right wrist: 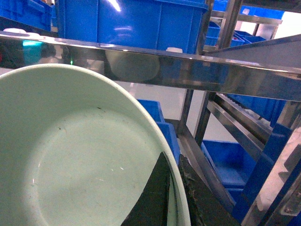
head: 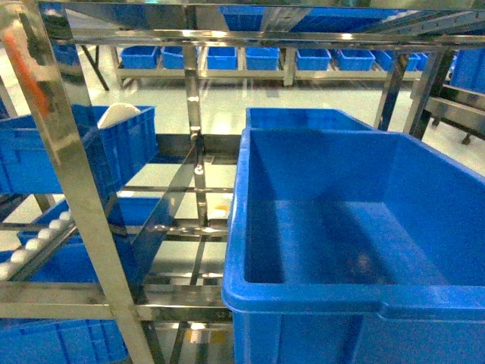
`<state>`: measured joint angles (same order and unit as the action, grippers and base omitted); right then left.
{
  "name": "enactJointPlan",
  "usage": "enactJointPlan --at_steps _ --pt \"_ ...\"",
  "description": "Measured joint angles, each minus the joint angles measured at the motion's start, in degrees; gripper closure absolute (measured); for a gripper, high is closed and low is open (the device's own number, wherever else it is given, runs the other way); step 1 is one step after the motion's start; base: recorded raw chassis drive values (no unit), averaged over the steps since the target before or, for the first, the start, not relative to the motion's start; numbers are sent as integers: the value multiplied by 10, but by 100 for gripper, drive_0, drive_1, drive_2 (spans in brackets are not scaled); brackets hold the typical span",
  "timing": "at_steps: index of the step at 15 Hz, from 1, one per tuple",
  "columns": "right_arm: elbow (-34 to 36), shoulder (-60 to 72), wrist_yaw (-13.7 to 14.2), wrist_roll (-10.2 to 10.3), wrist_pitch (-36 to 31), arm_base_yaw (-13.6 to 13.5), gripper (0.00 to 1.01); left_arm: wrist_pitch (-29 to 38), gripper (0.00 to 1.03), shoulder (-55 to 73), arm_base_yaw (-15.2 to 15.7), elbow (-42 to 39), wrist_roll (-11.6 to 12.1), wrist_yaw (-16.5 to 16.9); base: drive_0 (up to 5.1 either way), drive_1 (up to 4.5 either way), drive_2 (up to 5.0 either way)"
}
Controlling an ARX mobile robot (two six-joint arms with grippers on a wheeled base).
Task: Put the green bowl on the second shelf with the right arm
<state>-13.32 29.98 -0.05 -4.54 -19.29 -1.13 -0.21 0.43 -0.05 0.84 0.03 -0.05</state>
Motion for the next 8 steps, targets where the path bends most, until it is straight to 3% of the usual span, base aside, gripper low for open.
enactJointPlan --at_steps 4,7,8 --pt "-2 56 -3 0 -47 -1 98 0 5 0 0 0 0 0 0 0 0" --pt "-10 226 -3 -14 -189 -11 98 0 5 0 0 0 0 0 0 0 0" --pt "-10 293 12 -24 -235 -11 98 0 5 0 0 0 0 0 0 0 0"
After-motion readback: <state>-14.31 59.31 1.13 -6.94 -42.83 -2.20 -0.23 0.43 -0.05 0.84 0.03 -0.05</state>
